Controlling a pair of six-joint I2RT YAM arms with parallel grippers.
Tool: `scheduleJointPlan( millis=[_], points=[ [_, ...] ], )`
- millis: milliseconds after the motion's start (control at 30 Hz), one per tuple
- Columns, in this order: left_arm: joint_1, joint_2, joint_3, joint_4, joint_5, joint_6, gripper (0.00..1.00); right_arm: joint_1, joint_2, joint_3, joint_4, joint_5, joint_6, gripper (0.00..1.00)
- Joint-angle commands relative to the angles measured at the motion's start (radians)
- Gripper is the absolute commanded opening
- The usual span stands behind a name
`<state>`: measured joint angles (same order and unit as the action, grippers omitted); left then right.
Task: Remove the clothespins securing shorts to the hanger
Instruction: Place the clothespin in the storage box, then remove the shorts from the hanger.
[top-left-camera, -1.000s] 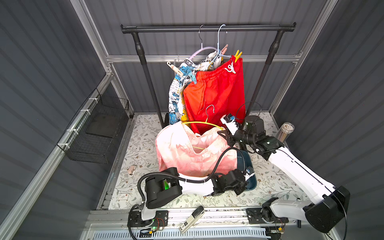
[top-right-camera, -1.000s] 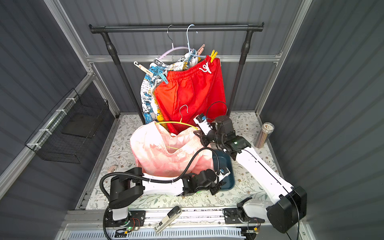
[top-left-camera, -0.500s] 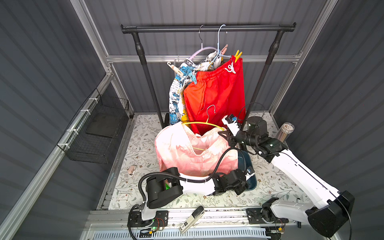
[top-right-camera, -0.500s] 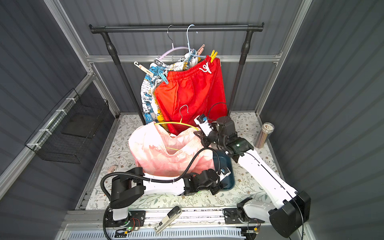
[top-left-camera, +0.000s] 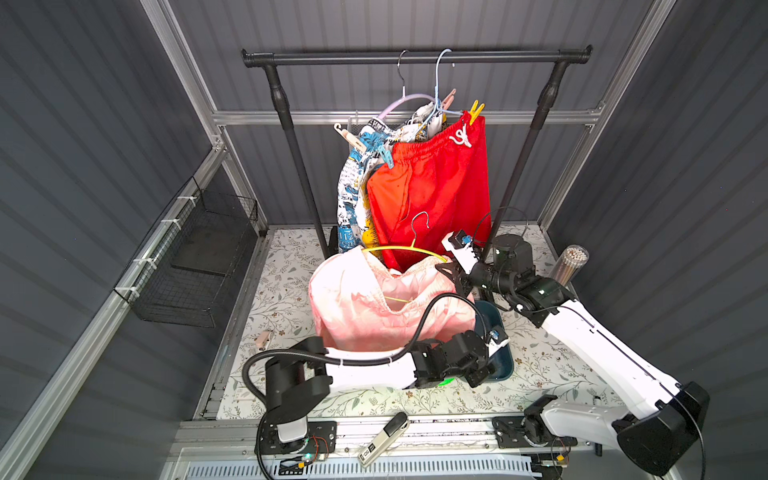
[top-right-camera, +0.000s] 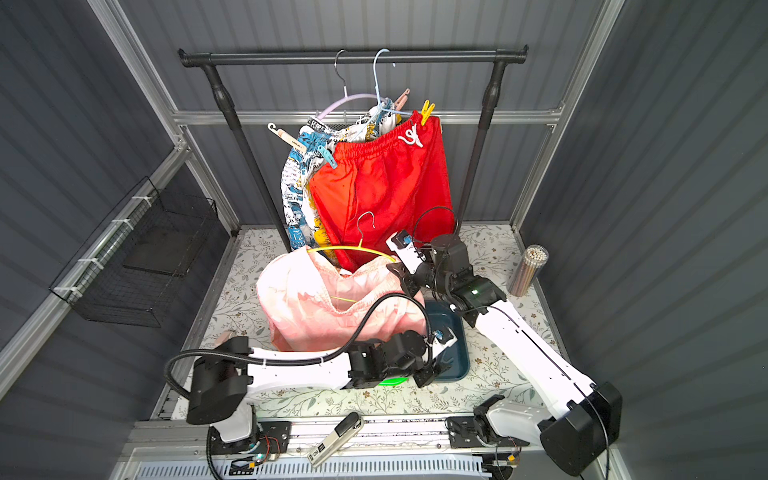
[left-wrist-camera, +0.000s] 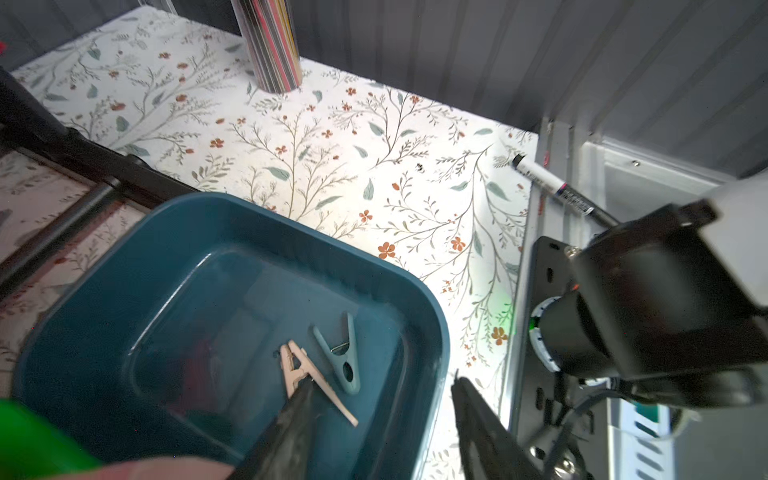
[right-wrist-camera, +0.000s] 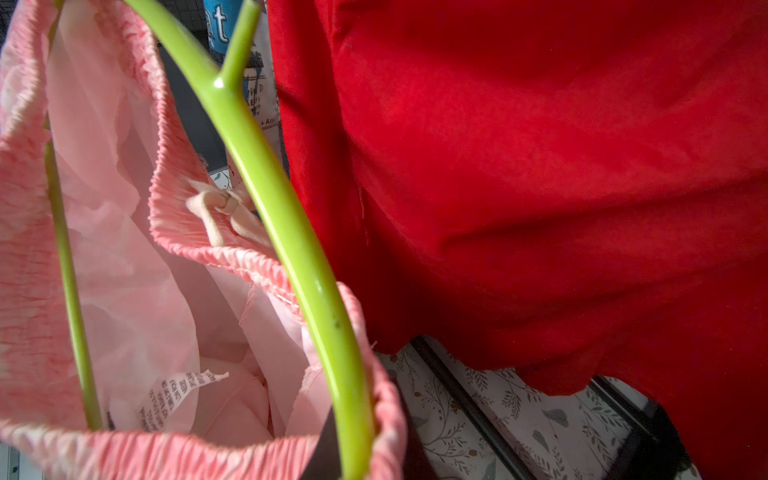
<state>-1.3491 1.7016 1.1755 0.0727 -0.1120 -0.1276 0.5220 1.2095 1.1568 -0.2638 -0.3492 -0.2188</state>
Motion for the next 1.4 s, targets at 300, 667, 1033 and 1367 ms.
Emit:
scheduleJointPlan(
  millis=[300, 667, 1033, 1367],
  points=[
    [-0.001, -0.364, -0.12, -0.366, -0.054, -0.062, 0.56, 0.018, -0.031, 0.035, 0.006, 0.076, -0.008, 0.0],
    [-0.001, -0.613, -0.05, -0.739, -0.519, -0.192, 0.6, 0.047, -0.082, 0.017, -0.029, 0.145, 0.016, 0.0],
    [0.139, -0.487, 0.366, -1.032, -0.728, -0.362, 0.63, 0.154, -0.129, 0.005, -0.107, 0.307, -0.022, 0.0],
    [0.279, -0.329, 0.53, -1.223, -0.715, -0.396, 0.69, 0.176, -0.181, -0.02, -0.116, 0.337, -0.034, 0.0]
  ],
)
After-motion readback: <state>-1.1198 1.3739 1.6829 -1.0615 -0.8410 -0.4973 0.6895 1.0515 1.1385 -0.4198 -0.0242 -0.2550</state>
